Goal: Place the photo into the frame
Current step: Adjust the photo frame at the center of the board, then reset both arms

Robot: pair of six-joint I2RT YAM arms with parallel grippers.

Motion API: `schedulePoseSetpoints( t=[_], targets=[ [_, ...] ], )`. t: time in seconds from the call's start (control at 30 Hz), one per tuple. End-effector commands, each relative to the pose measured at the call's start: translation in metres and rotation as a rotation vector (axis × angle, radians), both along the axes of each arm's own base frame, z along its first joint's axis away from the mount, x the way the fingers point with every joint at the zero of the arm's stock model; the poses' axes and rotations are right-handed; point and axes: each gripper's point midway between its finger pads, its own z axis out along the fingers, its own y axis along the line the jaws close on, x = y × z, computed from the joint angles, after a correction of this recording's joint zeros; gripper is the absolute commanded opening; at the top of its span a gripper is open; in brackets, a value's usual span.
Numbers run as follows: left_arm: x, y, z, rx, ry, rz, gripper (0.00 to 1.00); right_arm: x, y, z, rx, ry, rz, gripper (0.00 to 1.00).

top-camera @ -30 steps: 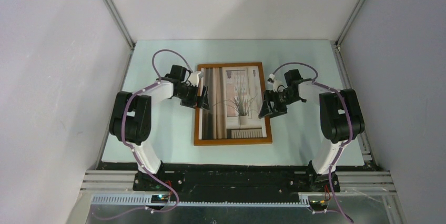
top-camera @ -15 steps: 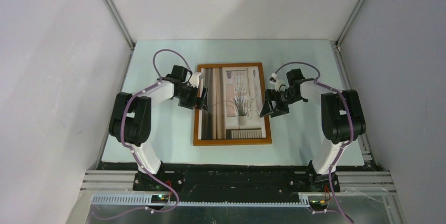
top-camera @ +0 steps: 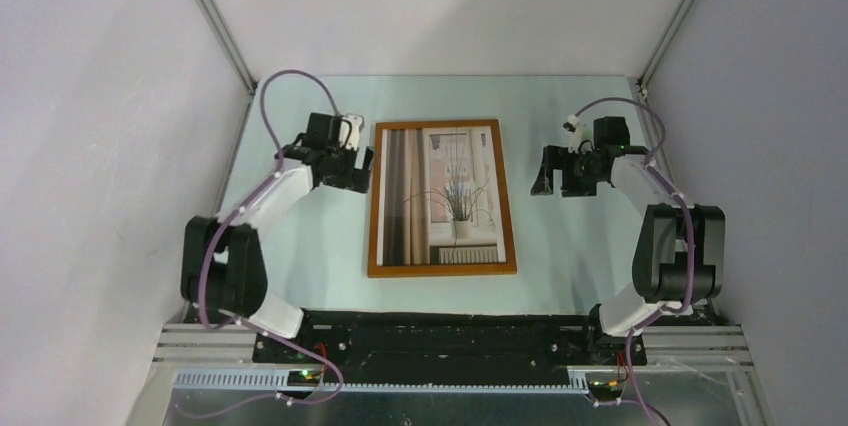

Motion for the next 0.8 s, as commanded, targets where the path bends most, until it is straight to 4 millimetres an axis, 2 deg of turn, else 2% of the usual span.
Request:
schedulePoseSetpoints(
  t=[0.0,0.13,0.2,0.23,0.27,0.3,0.4,0.6,0.77],
  targets=[
    [0.018,0.031,0.07,0.11,-0.275,0.067,0.98,0.019,-0.032,0.034,-0.129,-0.156,-0.074,0.98],
    [0.011,0.044,0.1,0.126,-0.403,0.119,0.99,0.019,-0.053,0.053,-0.203,-0.222,-0.118,0.99],
    [0.005,0.051,0.11,0.13,-0.455,0.153,0.98,0.019,-0.062,0.063,-0.229,-0.253,-0.147,0.99],
    [0.003,0.053,0.107,0.131,-0.468,0.164,0.98,0.019,-0.067,0.071,-0.238,-0.275,-0.164,0.99],
    [-0.001,0.058,0.12,0.126,-0.514,0.19,0.98,0.019,-0.073,0.074,-0.256,-0.285,-0.181,0.99],
    [-0.003,0.06,0.116,0.125,-0.522,0.201,0.98,0.017,-0.077,0.082,-0.265,-0.305,-0.197,0.99],
    [-0.01,0.07,0.13,0.104,-0.59,0.251,0.98,0.013,-0.092,0.097,-0.307,-0.346,-0.252,0.99],
    [-0.021,0.088,0.16,0.064,-0.715,0.327,0.98,-0.008,-0.116,0.141,-0.405,-0.519,-0.376,0.99],
    [-0.034,0.093,0.185,0.032,-0.831,0.352,0.98,-0.032,-0.133,0.164,-0.494,-0.608,-0.452,0.99]
  ],
)
